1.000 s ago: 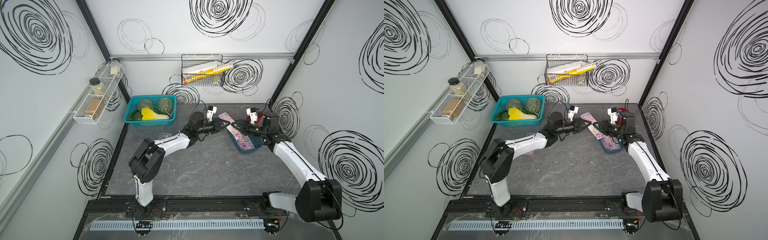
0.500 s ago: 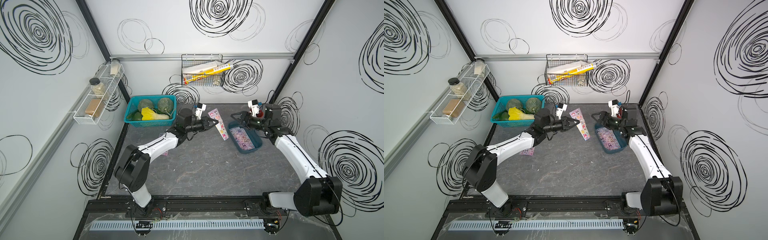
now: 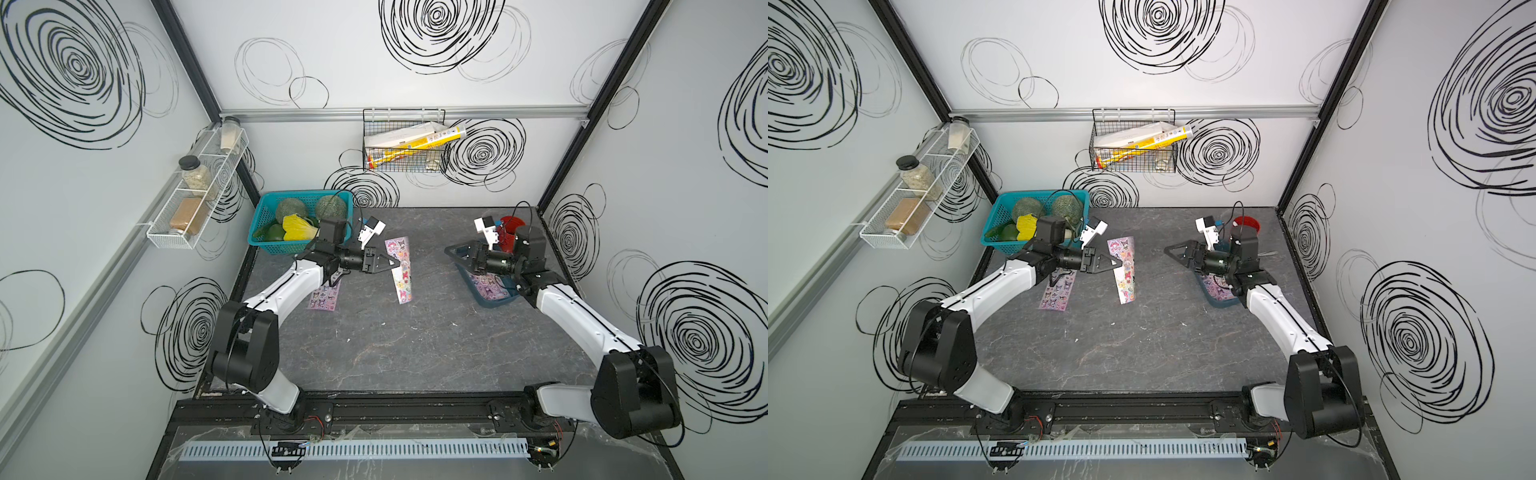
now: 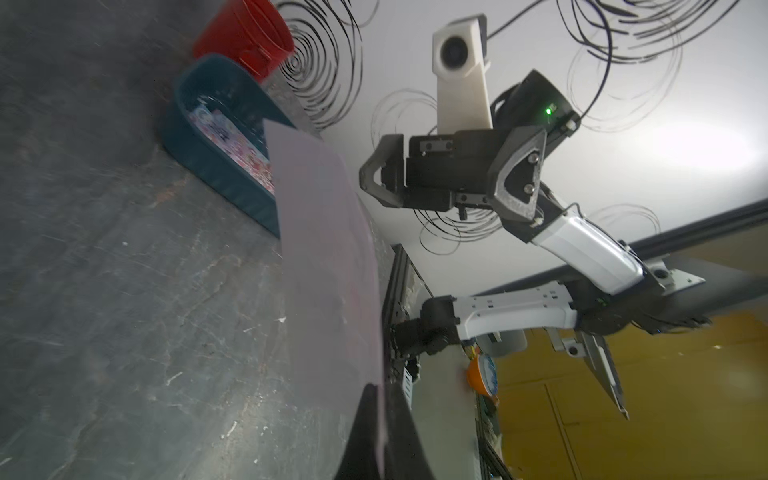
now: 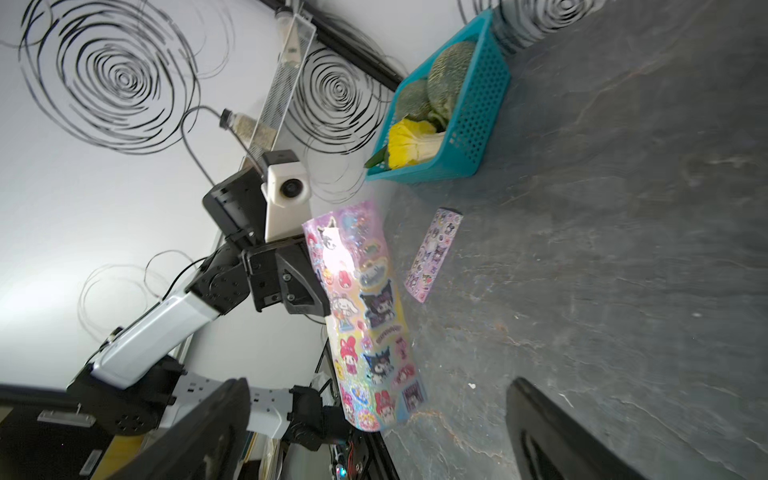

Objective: Take the stickers out of the storage box
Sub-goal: Place the sticker at the center of the board.

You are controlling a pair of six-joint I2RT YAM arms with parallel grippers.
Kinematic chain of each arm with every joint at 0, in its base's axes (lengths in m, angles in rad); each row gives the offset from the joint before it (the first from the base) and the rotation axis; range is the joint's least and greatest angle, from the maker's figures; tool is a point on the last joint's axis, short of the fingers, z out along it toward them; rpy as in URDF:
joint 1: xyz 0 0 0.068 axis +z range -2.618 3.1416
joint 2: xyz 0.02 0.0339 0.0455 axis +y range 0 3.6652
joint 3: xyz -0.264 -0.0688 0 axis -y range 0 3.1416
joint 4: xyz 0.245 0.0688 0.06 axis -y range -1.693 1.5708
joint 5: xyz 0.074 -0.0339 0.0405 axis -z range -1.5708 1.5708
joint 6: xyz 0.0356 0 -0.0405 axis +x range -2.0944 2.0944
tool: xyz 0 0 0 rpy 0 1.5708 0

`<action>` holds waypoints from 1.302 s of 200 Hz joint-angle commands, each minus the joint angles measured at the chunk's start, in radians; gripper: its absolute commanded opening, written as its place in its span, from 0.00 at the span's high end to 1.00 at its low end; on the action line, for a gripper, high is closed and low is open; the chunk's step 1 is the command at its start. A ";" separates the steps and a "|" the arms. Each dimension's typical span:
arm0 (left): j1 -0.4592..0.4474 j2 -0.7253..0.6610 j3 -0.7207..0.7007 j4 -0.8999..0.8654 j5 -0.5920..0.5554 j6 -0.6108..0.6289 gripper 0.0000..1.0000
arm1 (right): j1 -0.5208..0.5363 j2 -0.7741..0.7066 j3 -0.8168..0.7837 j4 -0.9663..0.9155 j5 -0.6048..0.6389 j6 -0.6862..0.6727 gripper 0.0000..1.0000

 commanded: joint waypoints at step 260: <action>0.187 0.181 0.276 -1.177 0.401 1.164 1.00 | 0.316 0.177 0.120 0.167 -0.152 -0.115 0.24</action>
